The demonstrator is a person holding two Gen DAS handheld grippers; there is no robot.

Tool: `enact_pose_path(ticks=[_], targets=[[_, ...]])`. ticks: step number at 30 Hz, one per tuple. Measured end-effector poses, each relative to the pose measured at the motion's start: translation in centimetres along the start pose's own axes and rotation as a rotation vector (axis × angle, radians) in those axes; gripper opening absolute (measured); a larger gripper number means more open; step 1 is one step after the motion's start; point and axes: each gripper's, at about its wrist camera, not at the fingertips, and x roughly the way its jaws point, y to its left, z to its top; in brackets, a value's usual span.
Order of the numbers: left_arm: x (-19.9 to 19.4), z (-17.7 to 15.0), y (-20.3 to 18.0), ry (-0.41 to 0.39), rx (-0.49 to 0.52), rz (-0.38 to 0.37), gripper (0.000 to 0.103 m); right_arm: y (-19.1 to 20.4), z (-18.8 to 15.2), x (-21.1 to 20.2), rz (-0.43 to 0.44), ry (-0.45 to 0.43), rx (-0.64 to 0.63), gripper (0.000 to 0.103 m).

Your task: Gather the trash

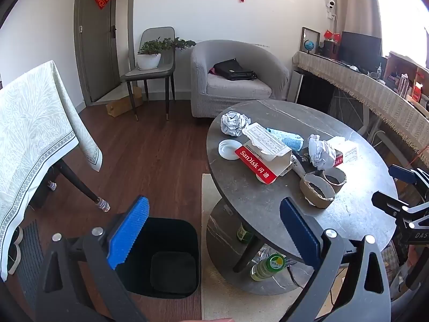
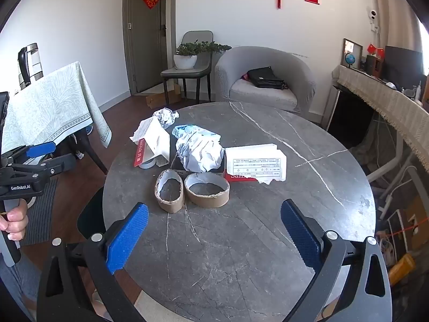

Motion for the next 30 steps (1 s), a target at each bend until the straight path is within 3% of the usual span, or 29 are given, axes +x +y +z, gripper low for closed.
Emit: enact_pose_path(ticks=[30], targets=[[-0.2,0.0,0.3,0.006,-0.002,-0.001,0.100,0.7,0.0,0.5,-0.002,0.013,-0.010,0.100]])
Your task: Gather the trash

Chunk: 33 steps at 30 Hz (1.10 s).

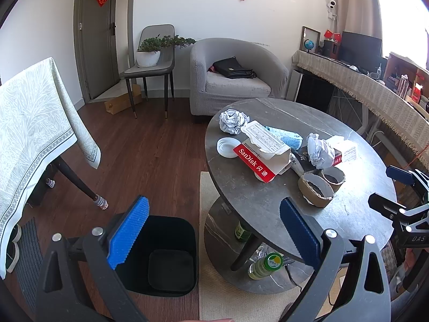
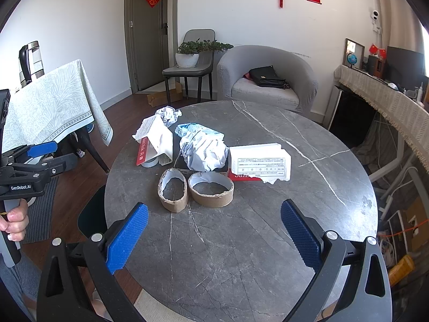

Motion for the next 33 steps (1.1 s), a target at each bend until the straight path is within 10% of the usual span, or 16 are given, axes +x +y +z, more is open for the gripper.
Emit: enact_pose_path(ticks=[33], targets=[[0.4,-0.2,-0.7,0.008,-0.001,-0.010,0.100,0.3,-0.1,0.0,-0.005,0.004,-0.018,0.100]])
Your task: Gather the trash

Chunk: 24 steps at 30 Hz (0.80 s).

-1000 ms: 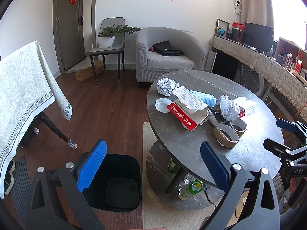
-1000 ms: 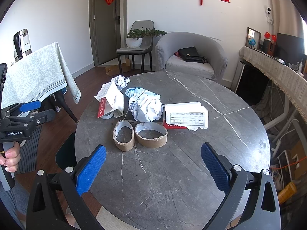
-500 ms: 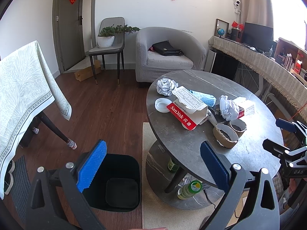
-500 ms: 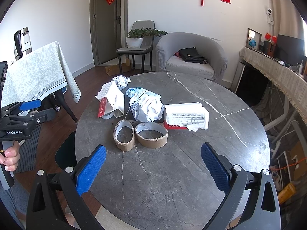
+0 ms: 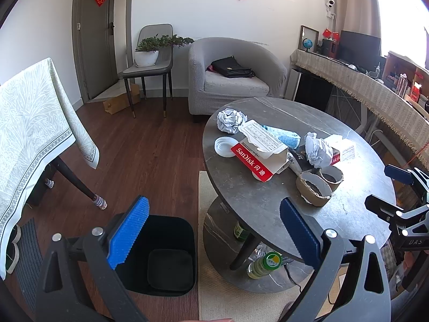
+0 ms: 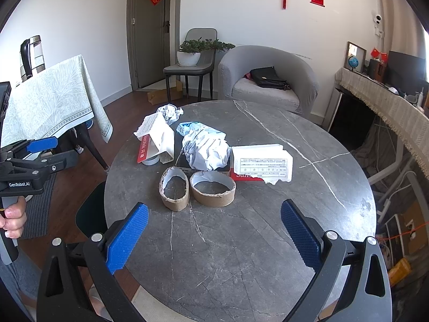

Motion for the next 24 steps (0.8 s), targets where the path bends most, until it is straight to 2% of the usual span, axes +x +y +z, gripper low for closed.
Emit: enact_pose_path(ticks=[24], targets=[[-0.50,0.44,-0.53,-0.015,0.019,-0.005,0.100,-0.03,0.00,-0.03,-0.005,0.001,-0.005,0.100]])
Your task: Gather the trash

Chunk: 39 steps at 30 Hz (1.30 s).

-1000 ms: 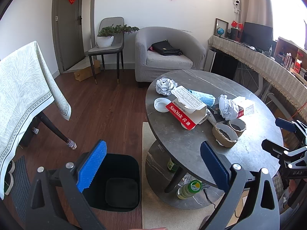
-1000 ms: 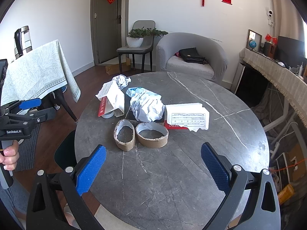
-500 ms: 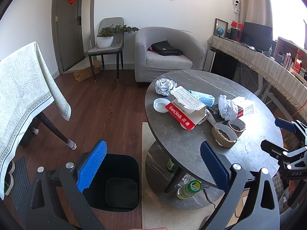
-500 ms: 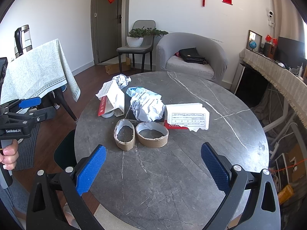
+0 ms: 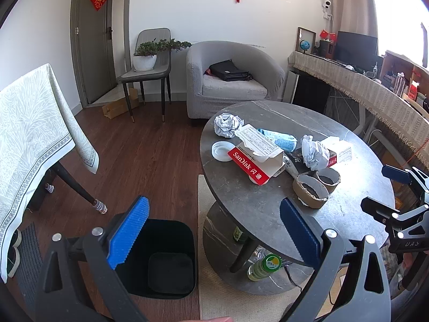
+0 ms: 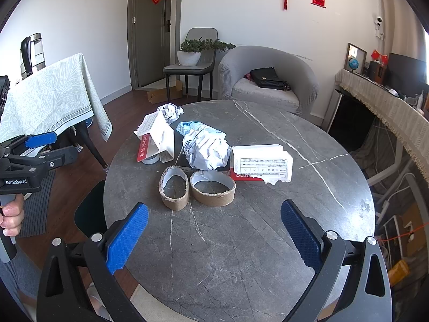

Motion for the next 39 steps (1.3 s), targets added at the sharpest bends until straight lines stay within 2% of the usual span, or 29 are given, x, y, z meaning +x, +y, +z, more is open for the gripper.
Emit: enact_pose_path(ticks=[11,17,21,27,30,36,39], targets=[[-0.3,1.1,-1.3,-0.023,0.038,-0.016,0.099,-0.4,-0.2,-0.2,-0.004,-0.002,0.007,0.100],[-0.3,2.5,-1.9,-0.051,0.011,-0.062,0.097,-1.0,-0.5,-0.1,-0.005,-0.004,0.020,0.100],[0.8,3.4,-2.5,-0.032,-0.008,-0.124,0.083,-1.4,-0.5,0.1,0.004,-0.002,0.044,0.100],[3.3,4.8,-3.2,0.016,-0.052,-0.192,0.070,-2.0,-0.1,-0.1,0.012,-0.017,0.065,0.100],[4.7,5.2,-3.8,0.040,-0.049,-0.187,0.069,-2.2,0.1,-0.1,0.015,-0.025,0.067,0.100],[8.6,5.0,-4.2,0.124,-0.083,-0.171,0.057,-2.8,0.6,0.1,0.022,-0.034,0.081,0.100],[9.6,5.3,-4.4,0.133,-0.085,-0.162,0.056,-3.1,0.8,0.2,0.024,-0.037,0.089,0.100]])
